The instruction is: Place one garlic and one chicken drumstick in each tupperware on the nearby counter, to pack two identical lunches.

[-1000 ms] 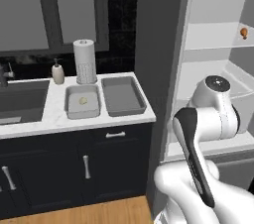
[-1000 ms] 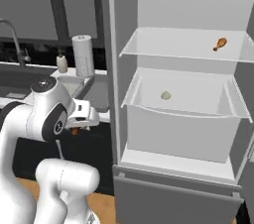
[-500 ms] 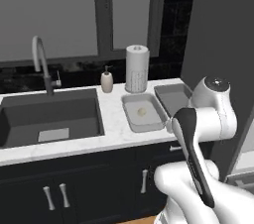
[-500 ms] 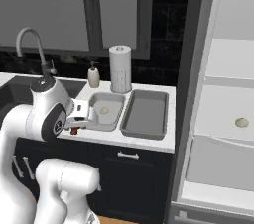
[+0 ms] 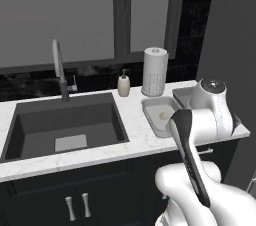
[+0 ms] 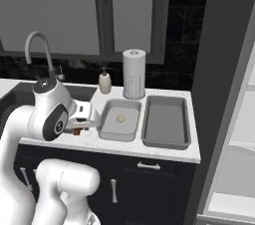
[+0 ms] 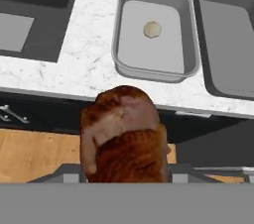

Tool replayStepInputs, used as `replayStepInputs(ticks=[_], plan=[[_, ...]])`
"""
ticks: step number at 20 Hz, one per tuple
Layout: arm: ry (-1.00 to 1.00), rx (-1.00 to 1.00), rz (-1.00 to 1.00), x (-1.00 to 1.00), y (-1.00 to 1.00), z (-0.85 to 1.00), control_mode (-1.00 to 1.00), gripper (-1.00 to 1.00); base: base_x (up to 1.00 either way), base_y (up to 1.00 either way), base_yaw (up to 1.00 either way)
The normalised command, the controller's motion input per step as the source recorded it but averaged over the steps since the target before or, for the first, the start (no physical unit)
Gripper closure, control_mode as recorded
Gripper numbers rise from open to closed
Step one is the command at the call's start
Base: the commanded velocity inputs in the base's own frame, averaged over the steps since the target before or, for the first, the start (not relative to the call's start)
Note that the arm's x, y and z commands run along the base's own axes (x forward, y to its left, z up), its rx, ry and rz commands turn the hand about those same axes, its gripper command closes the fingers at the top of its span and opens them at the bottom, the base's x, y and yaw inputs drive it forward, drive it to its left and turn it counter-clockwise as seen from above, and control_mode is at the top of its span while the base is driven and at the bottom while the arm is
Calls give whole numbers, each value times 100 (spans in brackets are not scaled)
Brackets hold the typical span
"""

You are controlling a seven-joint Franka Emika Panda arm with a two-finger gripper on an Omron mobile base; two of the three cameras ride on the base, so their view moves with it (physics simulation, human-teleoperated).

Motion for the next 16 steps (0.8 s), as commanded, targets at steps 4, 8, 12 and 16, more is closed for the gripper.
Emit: replayStepInputs(ticks=[4, 8, 12, 16], plan=[[1, 0, -2, 77, -32, -22, -100, 100, 0, 0, 0], [9, 3, -5, 98, -14, -8, -100, 100, 0, 0, 0], [7, 7, -27, 86, -15, -15, -100, 100, 0, 0, 0], [0, 13, -48, 57, -1, -39, -100, 100, 0, 0, 0]])
